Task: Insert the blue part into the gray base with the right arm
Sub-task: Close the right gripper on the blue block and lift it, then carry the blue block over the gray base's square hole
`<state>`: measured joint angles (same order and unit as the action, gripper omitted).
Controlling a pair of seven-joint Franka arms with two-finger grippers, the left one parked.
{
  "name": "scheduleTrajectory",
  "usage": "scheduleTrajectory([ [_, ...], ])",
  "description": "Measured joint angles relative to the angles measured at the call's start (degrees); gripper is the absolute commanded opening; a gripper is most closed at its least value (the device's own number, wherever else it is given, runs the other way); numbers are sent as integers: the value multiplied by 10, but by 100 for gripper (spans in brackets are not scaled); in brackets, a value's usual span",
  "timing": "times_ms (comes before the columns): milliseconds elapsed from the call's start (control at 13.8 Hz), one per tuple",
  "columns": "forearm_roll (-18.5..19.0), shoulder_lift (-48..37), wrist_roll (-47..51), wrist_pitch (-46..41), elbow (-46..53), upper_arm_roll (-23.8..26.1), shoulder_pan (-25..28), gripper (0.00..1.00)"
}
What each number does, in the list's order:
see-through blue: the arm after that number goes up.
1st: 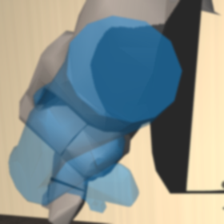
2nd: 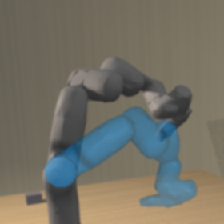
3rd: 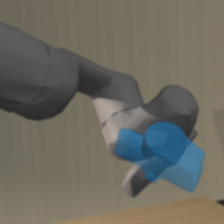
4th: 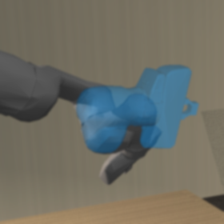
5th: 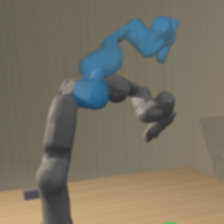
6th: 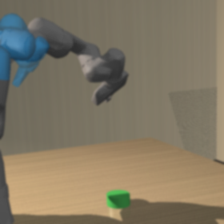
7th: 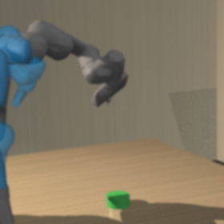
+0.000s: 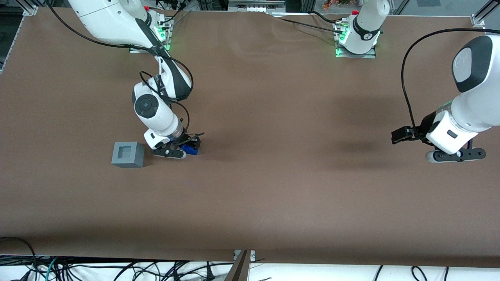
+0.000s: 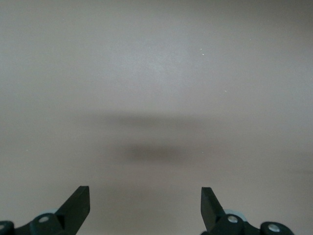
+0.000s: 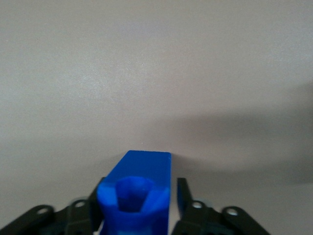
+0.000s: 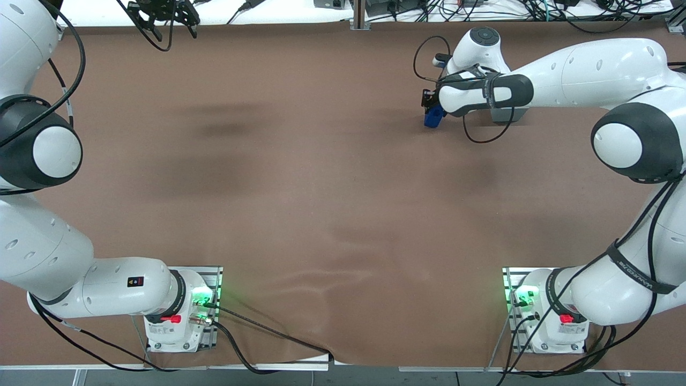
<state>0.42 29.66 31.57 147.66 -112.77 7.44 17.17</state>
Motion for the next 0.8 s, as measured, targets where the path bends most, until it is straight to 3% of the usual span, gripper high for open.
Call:
scheduleTrajectory([
  [72,0,-1,0,-1,0,0,0,31],
  [435,37,-32,-20,-126,48,-20,0,30],
  [797,39,-99,-191,-226,61,-118,-4,30],
])
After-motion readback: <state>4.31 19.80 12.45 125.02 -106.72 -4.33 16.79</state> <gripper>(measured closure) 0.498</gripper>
